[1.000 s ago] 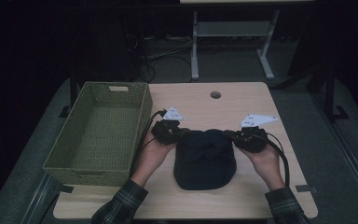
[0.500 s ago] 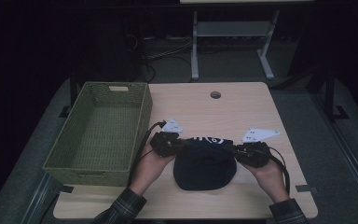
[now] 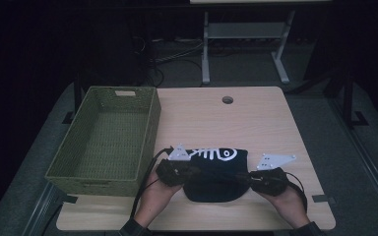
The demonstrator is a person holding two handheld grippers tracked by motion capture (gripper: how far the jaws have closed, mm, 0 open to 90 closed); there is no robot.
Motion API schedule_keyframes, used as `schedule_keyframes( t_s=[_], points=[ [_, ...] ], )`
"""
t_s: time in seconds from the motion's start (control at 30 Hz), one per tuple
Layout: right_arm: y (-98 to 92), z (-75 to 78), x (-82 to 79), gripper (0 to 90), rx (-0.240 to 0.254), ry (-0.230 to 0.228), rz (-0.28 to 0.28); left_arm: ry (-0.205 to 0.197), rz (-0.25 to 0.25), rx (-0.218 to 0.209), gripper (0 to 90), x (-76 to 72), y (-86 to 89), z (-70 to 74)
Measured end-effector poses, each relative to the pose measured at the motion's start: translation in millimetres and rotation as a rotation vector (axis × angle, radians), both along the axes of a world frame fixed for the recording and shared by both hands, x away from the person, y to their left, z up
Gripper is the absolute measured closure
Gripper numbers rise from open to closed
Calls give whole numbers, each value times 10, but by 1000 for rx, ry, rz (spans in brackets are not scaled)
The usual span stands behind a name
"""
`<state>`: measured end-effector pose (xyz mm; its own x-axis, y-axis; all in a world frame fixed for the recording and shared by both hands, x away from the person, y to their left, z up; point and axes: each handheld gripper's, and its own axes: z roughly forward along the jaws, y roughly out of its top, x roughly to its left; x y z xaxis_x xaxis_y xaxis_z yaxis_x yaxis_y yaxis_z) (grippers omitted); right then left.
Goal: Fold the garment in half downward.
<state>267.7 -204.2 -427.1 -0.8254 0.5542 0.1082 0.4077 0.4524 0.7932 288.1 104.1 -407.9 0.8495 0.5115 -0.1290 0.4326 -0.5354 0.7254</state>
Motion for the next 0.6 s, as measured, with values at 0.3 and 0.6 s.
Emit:
schedule_keyframes(
  t_s=[0.3,0.6],
  points=[
    [26,-105,-122,787,-1,46,39,59,-39,-36,768,-170,59,-129],
    [-63,-10,-270,749,24,18,32,16,-37,-74,735,-261,164,64]
  ],
)
